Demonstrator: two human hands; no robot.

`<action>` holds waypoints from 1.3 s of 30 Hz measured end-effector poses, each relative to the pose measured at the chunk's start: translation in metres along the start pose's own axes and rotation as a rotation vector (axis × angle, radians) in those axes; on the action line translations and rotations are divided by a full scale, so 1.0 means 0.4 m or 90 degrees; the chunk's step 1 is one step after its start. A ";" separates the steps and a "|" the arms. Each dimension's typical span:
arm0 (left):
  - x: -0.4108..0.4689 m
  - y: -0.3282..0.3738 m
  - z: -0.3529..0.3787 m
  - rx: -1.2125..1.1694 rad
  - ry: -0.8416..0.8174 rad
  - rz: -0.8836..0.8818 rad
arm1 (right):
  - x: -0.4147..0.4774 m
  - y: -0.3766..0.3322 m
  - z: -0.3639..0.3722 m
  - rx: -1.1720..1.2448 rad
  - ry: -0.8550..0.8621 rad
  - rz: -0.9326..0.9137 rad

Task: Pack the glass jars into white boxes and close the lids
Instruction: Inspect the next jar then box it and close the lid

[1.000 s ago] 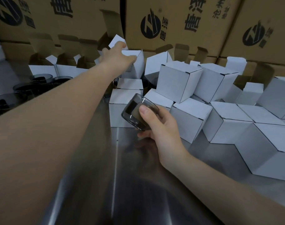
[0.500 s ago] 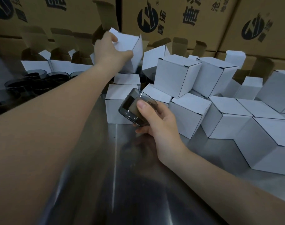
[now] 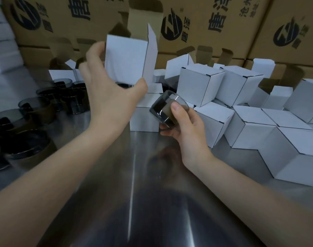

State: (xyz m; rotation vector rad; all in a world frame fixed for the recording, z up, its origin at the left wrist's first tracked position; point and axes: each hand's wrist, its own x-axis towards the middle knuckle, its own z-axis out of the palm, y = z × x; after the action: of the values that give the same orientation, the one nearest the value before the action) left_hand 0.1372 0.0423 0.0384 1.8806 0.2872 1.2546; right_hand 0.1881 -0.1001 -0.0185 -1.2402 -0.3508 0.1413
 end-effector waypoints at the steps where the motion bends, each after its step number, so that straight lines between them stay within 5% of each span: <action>1: -0.020 -0.003 -0.013 0.002 -0.005 -0.022 | -0.001 -0.005 0.000 0.012 0.004 -0.005; 12: -0.181 -0.040 -0.074 0.086 -0.079 0.002 | -0.014 -0.072 0.016 0.109 0.049 -0.082; 21: -0.213 -0.062 -0.060 0.102 -0.199 0.056 | -0.025 -0.092 0.012 0.021 -0.001 -0.226; 39: -0.189 -0.086 -0.067 0.078 -0.342 0.054 | -0.036 -0.088 0.016 -0.079 -0.092 -0.277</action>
State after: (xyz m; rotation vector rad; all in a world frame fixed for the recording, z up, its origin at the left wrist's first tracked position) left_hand 0.0873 0.0329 -0.0324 2.2708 -0.0043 0.7515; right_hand 0.1693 -0.1101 0.0138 -1.2508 -0.7543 -0.1679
